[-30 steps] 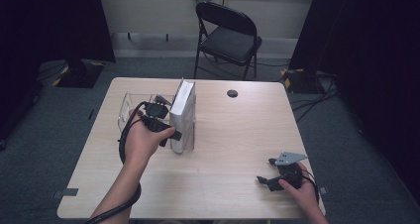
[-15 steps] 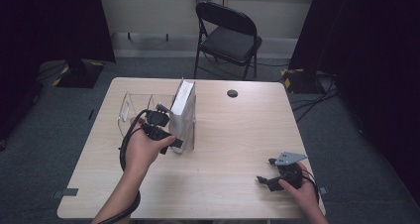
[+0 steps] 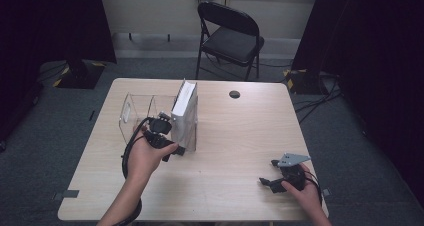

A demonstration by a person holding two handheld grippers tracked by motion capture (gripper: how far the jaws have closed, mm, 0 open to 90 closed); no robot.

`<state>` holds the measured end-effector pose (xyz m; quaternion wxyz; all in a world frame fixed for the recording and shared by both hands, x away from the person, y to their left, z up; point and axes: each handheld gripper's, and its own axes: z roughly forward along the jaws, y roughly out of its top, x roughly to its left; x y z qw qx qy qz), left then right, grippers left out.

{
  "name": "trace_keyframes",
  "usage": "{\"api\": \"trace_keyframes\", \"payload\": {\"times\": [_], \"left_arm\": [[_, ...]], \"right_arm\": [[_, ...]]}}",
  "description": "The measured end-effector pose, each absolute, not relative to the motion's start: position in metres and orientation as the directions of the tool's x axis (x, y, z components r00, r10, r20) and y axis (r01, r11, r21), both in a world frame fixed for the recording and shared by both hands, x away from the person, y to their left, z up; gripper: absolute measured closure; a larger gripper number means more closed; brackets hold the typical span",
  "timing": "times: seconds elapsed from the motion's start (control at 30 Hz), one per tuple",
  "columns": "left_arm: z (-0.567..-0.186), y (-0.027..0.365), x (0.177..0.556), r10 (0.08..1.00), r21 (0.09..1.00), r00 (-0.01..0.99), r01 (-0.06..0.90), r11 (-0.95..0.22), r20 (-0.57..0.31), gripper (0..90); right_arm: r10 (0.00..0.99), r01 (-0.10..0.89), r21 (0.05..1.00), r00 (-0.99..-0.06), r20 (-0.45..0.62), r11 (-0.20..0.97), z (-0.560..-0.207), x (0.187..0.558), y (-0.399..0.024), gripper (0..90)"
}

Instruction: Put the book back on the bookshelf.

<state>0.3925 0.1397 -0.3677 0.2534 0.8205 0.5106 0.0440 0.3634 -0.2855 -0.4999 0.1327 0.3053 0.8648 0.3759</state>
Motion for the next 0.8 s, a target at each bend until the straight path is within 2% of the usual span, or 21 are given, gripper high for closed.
{"api": "trace_keyframes", "payload": {"times": [0.8], "left_arm": [[-0.387,0.121,0.383,0.812,0.471,0.544,0.785,-0.402,-0.212,24.2]], "right_arm": [[0.628,0.428,0.731,-0.778,0.0,0.531,-0.5,0.363,-0.285,13.2]]}}
